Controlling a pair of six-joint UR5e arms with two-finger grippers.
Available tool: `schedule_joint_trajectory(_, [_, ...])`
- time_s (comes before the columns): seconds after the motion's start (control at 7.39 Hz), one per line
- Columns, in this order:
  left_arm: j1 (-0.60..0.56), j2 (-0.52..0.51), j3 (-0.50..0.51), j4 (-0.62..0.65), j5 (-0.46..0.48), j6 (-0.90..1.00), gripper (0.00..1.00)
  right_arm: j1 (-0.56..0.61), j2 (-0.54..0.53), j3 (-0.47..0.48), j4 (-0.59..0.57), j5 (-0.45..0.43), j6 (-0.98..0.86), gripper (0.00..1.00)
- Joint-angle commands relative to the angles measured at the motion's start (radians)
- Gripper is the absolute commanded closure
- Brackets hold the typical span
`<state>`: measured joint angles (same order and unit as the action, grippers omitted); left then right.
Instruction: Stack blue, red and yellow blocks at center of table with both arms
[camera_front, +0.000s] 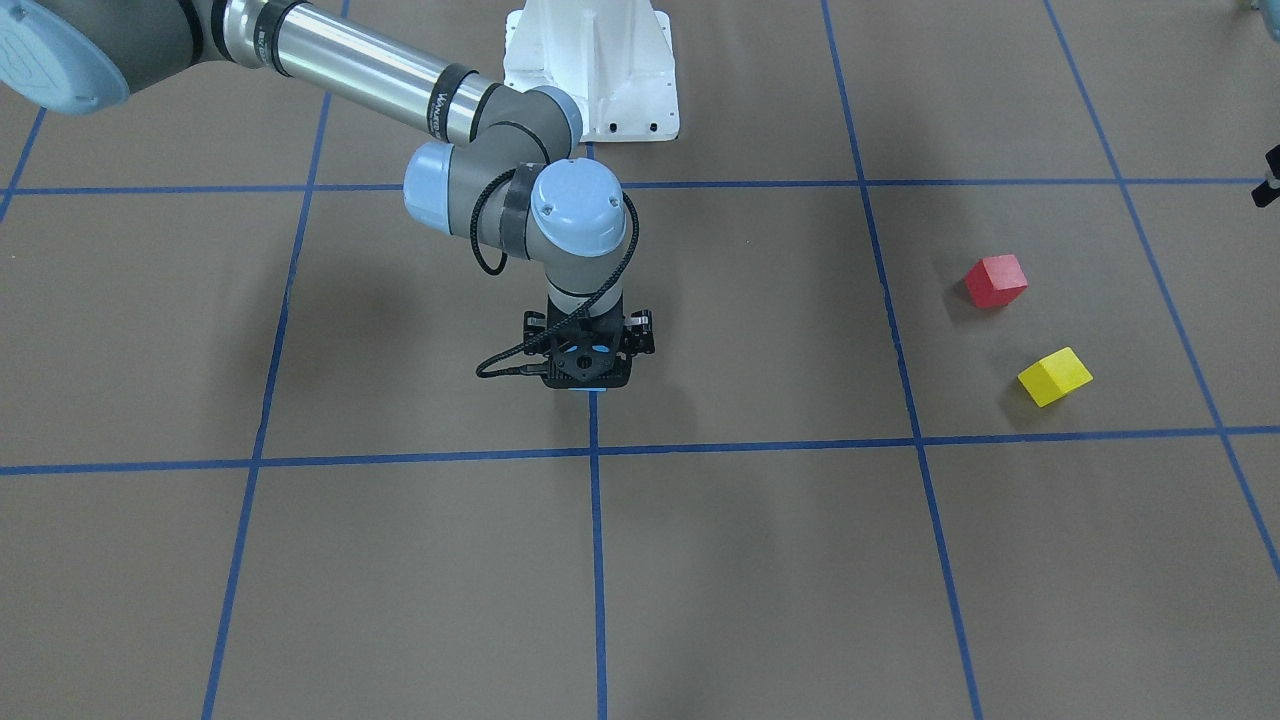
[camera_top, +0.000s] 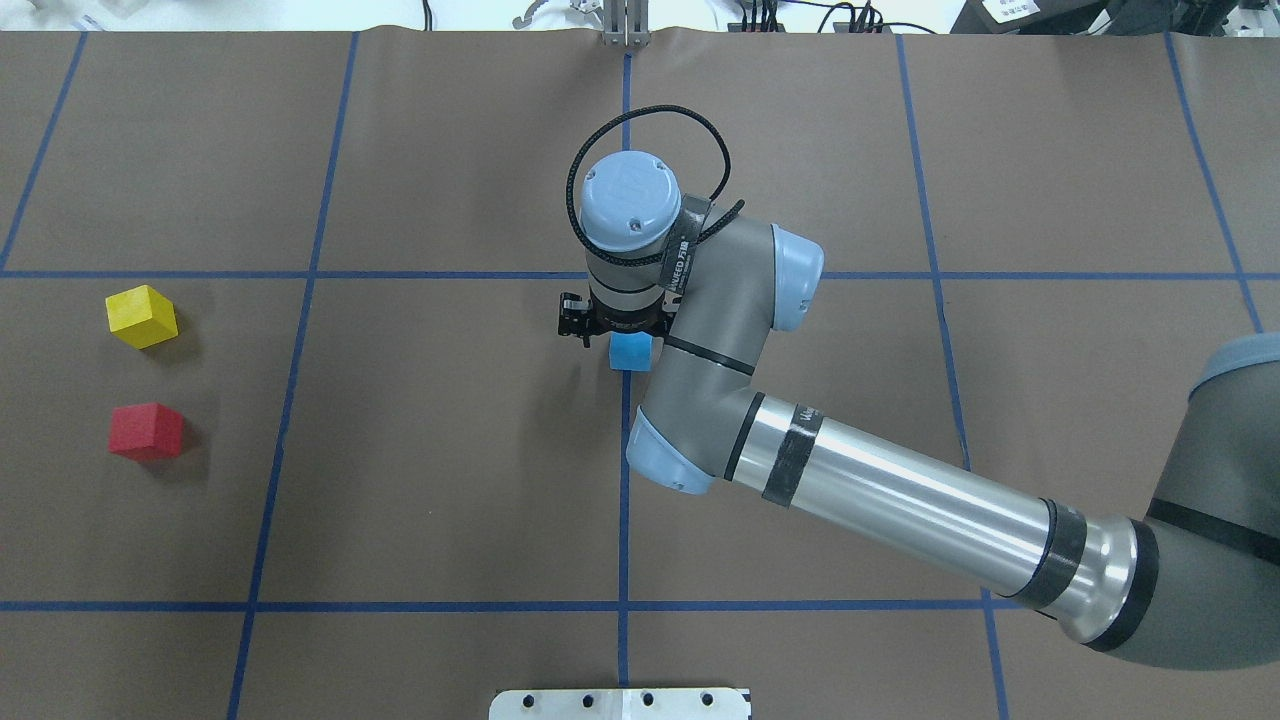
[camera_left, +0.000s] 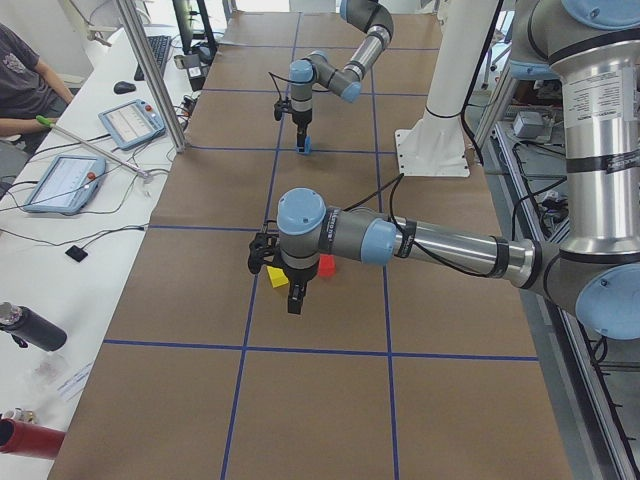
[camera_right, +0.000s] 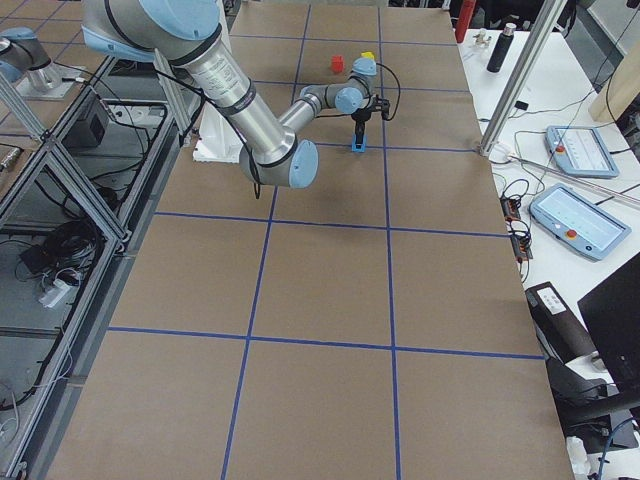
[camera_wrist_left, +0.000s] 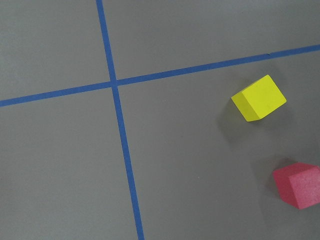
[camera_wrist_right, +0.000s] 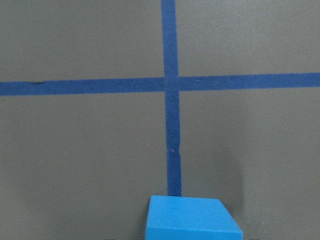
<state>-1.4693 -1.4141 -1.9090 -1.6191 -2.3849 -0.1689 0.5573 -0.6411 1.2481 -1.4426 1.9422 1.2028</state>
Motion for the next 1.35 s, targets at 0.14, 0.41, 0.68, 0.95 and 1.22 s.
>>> schedule_joint_trajectory(0.14, [0.188, -0.052, -0.001, -0.079, 0.079, -0.303, 0.0, 0.074, -0.151, 0.201, -0.007, 0.095, 0.0, 0.0])
schedule_joint_trajectory(0.41, [0.33, -0.08, -0.001, -0.105, 0.127, -0.427, 0.01, 0.108, -0.309, 0.341, -0.007, 0.101, -0.002, 0.0])
schedule_joint_trajectory(0.68, [0.468, -0.079, -0.001, -0.195, 0.141, -0.625, 0.01, 0.139, -0.424, 0.427, -0.004, 0.096, -0.008, 0.0])
schedule_joint_trajectory(0.95, [0.626, -0.077, -0.001, -0.243, 0.301, -0.775, 0.01, 0.151, -0.524, 0.476, 0.008, 0.093, -0.009, 0.0])
schedule_joint_trajectory(1.22, [0.653, -0.071, 0.016, -0.251, 0.3, -0.768, 0.01, 0.156, -0.542, 0.476, 0.01, 0.093, -0.017, 0.0])
